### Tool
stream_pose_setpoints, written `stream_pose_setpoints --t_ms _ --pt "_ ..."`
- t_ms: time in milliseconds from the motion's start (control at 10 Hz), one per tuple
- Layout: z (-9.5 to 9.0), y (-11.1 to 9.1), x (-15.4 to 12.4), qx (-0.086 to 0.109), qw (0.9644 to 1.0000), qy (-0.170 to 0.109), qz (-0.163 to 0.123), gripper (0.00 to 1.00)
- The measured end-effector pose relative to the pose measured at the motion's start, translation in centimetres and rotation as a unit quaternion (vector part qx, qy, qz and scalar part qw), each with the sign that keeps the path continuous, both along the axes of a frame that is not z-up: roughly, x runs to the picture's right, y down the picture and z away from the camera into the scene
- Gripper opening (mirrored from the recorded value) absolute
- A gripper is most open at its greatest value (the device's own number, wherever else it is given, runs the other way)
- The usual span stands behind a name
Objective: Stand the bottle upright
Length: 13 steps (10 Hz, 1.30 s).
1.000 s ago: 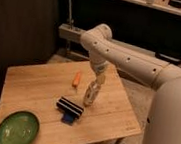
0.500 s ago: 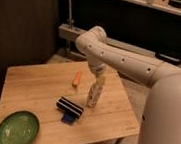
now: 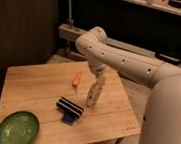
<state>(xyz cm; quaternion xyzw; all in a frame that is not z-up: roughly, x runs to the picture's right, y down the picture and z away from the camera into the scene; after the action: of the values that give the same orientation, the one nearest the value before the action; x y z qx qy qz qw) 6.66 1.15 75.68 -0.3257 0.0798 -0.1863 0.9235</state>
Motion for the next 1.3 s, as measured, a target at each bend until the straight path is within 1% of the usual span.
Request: stream_pose_setpoints --t_ms 100,700,800,900,1000,1100,1200,1300 --pt "0.0 0.0 -0.1 0.000 1.0000 -0.001 0.000 0.80" --pt "-0.1 0.0 -0.1 0.003 1.0000 0.002 0.000 0.80" --pt "-0.2 -0.2 -0.1 0.005 1.0000 -0.002 0.008 0.80" --pt "-0.3 -0.3 0.1 0.008 0.9996 -0.011 0.025 0.80" --pt "-0.5 -0.5 0.3 0.012 0.9982 -0.028 0.051 0.80" --pt "-0.7 -0.7 0.9 0.021 0.9926 -0.067 0.099 0.80" --pt "-1.0 -0.8 1.5 0.029 0.9824 -0.112 0.147 0.80" --pt "-1.4 -1.2 2.1 0.040 0.9703 -0.148 0.187 0.80"
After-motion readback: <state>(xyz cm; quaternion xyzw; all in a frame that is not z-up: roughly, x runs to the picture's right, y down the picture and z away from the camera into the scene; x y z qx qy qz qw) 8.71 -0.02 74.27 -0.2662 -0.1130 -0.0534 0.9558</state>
